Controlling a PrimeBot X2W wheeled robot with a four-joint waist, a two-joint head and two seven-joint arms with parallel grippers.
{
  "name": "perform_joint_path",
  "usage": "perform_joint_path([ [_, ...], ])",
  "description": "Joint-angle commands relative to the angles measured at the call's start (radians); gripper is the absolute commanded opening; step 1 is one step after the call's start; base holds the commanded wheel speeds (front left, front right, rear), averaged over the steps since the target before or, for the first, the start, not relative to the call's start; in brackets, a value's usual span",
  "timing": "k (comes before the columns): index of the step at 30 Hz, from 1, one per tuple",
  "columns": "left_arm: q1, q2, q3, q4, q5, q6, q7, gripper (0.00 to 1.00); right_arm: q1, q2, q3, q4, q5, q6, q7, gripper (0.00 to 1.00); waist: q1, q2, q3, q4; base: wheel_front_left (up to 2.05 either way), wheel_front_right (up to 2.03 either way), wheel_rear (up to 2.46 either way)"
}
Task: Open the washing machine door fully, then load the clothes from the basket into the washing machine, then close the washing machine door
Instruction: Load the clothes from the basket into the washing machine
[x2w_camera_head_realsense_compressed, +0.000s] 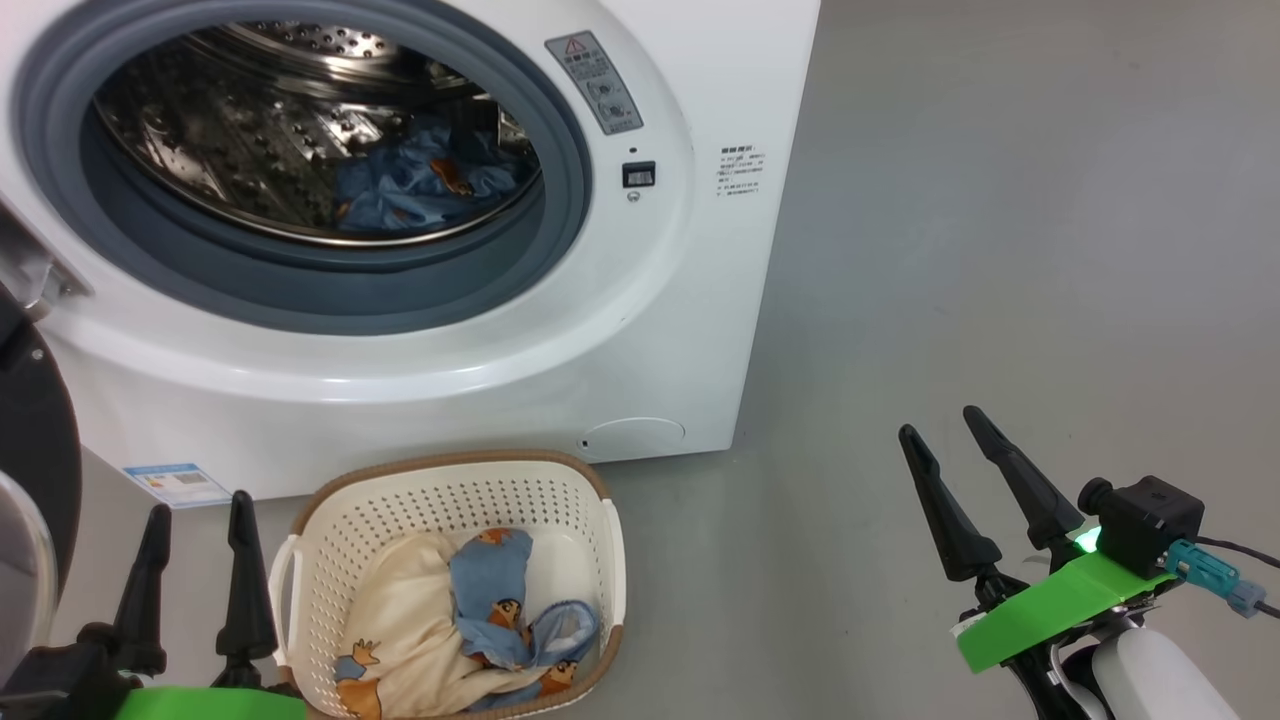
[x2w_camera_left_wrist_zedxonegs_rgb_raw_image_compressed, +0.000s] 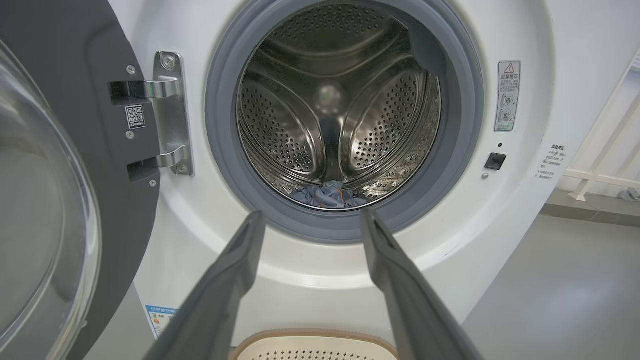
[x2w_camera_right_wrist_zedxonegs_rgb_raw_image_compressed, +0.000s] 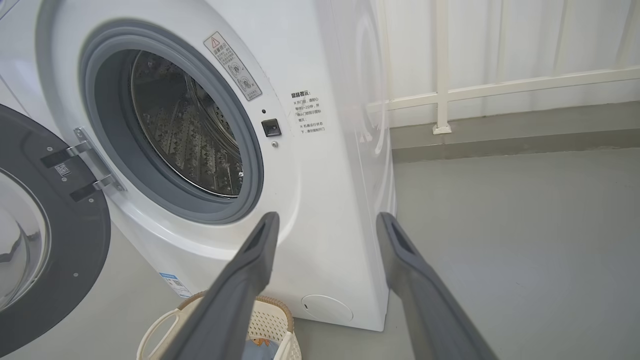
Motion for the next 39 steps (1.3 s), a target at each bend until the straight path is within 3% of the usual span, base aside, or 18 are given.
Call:
perform_joint_path([
  [1,-0.022,0.012,0.031,-0.018,-0.002,-0.004,-0.005,1.00,-0.014,-0.015,0.021,-0.026,0.003,0.002,-0.005,1.00,0.0000,0.0000,0.013,-0.005,0.00,0.00,0.00],
  [7,-0.042,0.015,0.017,0.001,0.003,-0.006,-0.005,1.00,-0.029,-0.014,0.020,-0.033,-0.006,0.002,-0.005,1.00,0.0000,0.0000,0.056,-0.014,0.00,0.00,0.00],
  [19,-0.176,0.056,-0.028,0.148,-0.032,-0.010,-0.004,1.00,-0.087,0.015,0.002,-0.068,-0.032,0.002,-0.005,1.00,0.0000,0.0000,0.244,-0.060,0.00,0.00,0.00],
  [39,-0.490,0.159,-0.139,0.590,-0.090,-0.012,-0.003,1.00,-0.201,0.062,-0.030,-0.123,-0.044,0.002,-0.005,1.00,0.0000,0.0000,0.498,-0.129,0.00,0.00,0.00],
])
